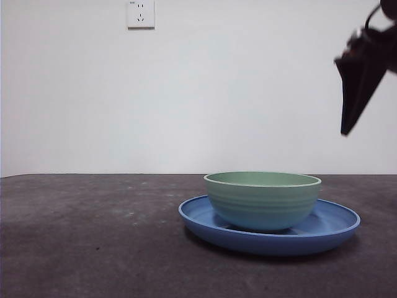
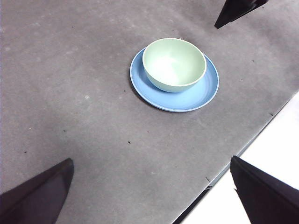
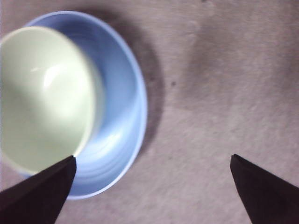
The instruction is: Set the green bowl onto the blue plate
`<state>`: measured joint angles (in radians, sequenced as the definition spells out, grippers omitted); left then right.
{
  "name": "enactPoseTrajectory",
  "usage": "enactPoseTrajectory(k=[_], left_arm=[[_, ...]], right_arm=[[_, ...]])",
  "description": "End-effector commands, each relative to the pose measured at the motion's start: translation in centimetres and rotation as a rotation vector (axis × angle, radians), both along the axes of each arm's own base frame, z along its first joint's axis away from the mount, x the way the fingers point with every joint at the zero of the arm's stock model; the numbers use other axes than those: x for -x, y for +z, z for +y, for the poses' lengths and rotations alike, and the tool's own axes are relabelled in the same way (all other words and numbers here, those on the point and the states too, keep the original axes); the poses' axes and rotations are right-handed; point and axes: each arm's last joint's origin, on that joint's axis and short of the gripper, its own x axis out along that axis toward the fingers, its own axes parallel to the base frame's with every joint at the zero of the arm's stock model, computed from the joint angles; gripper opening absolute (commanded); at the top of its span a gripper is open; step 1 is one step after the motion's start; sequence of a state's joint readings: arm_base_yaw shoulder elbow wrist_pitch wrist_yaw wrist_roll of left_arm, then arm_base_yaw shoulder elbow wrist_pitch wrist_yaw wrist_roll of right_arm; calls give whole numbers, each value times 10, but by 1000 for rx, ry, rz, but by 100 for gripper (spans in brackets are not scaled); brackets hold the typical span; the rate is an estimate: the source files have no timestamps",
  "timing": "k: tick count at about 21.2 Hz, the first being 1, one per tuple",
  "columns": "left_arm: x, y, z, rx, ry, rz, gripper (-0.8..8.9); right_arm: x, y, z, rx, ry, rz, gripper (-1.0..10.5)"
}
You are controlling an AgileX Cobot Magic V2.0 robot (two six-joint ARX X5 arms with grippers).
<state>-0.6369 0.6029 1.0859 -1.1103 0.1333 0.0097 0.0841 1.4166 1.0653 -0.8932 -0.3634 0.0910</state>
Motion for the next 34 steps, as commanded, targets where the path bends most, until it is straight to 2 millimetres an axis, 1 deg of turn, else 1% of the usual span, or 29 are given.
enactPoseTrajectory(k=[1,3,7,10,12,14,19,31,34], left_arm=[[-1,3,-1,8,-6,-11,594],[-1,3,-1,8,-6,-11,594],[-1,3,-1,9,-6,-11,594],[-1,3,-1,9,-6,-11,594],[-1,3,-1,9,-6,-11,594],[-1,3,-1,9,-6,-11,594],[-1,3,-1,9,-6,-11,594],[-1,3,-1,9,-6,-11,594],[-1,3,-1,9,-6,-11,594]], right_arm=[[-16,-14,-1,5,18,23,509],[-24,-28,0,3,34,50,506],[-40,-55,7,-58,77,93,500],[-47,-68,11,-61,91,105,419],[-49,-73,15,-90,122,104,390],[-51,-76,20,-103,146,101,323],[-51,-77,28,-100,173,84,202],[-52,-76,29,-127,178,75,188],[-53,-79,29,-128,174,79,188]])
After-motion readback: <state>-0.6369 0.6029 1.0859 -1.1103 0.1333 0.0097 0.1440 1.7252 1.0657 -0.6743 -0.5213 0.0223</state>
